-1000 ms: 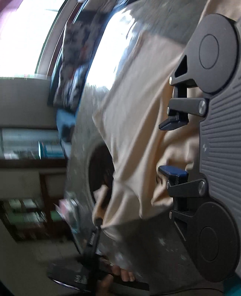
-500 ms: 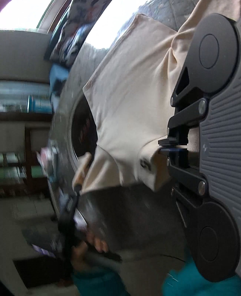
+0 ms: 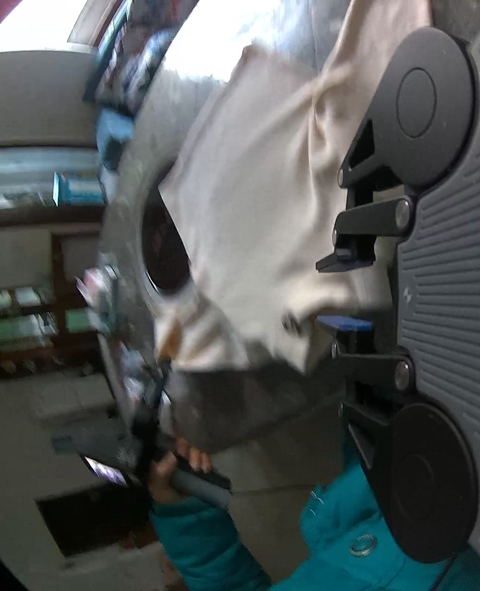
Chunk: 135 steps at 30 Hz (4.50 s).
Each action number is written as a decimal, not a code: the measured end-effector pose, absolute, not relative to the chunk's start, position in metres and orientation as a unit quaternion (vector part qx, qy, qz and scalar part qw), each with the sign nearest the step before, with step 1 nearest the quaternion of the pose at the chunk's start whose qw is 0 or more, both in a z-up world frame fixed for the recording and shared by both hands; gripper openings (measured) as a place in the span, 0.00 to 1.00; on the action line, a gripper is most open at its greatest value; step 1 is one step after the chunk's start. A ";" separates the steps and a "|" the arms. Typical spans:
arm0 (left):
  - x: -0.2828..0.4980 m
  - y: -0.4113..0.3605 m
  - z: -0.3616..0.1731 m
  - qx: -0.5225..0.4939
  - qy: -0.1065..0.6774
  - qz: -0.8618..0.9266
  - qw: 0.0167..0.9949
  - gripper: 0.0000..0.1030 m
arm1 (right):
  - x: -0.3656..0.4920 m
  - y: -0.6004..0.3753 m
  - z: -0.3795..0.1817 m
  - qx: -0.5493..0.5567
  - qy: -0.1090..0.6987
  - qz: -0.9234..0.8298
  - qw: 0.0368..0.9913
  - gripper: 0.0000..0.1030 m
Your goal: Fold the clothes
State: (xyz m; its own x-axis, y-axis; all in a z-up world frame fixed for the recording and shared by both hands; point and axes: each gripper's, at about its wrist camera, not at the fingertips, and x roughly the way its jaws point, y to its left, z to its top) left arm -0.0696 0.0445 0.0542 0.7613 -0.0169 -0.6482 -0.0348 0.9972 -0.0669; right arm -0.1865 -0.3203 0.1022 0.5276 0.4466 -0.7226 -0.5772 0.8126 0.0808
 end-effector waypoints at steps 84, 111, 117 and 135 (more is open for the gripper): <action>0.080 -0.137 0.016 -0.009 0.382 -0.215 0.899 0.67 | 0.069 -0.430 0.053 0.027 0.417 -0.004 0.908 0.15; 0.084 -0.132 0.032 -0.004 0.371 -0.172 0.913 0.72 | 0.040 -0.398 0.072 -0.030 0.400 0.034 0.915 0.46; 0.048 -0.110 0.044 0.013 0.349 -0.160 0.923 0.82 | -0.007 -0.377 0.085 -0.033 0.385 0.070 0.920 0.74; -0.052 -0.030 0.038 0.053 0.291 -0.128 0.947 0.87 | -0.110 -0.336 0.058 -0.051 0.382 0.086 0.919 1.00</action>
